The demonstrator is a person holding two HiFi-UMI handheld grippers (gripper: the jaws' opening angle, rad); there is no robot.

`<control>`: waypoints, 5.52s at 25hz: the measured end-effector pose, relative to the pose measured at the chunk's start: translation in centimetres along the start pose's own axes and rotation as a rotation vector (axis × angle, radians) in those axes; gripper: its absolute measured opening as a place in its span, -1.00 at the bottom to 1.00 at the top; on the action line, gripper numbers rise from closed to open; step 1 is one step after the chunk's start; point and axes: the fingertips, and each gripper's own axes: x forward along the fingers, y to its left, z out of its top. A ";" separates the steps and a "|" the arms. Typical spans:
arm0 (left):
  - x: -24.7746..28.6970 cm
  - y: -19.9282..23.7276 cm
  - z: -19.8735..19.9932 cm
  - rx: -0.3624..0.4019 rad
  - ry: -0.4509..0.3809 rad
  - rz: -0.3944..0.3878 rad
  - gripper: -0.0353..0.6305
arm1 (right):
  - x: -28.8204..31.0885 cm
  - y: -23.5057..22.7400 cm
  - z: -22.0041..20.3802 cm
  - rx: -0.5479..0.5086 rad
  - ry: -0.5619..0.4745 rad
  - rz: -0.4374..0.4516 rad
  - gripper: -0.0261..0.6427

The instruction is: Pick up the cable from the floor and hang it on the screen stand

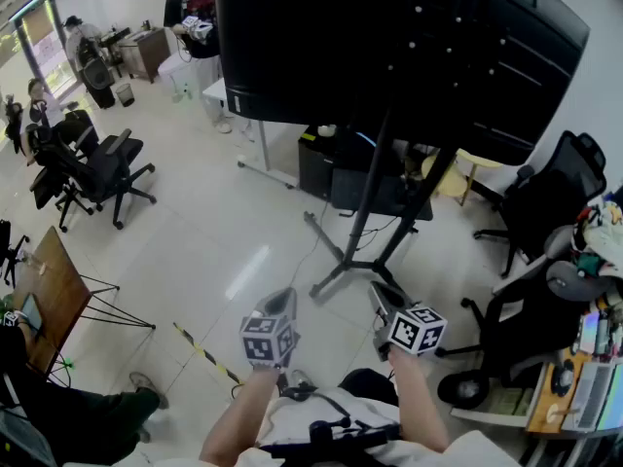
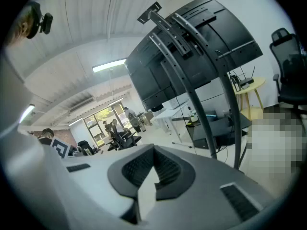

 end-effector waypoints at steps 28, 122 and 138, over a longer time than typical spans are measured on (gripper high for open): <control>30.2 7.8 9.9 0.091 0.038 -0.022 -0.89 | 20.7 -11.5 11.6 -0.076 0.032 0.035 -0.92; 13.8 -1.4 13.0 0.197 0.005 -0.221 -0.84 | 7.4 -1.5 2.9 -0.082 0.004 -0.040 -0.92; 7.6 -7.2 19.5 0.143 -0.042 -0.318 -0.84 | 3.9 -4.7 2.5 -0.047 -0.003 -0.033 -0.91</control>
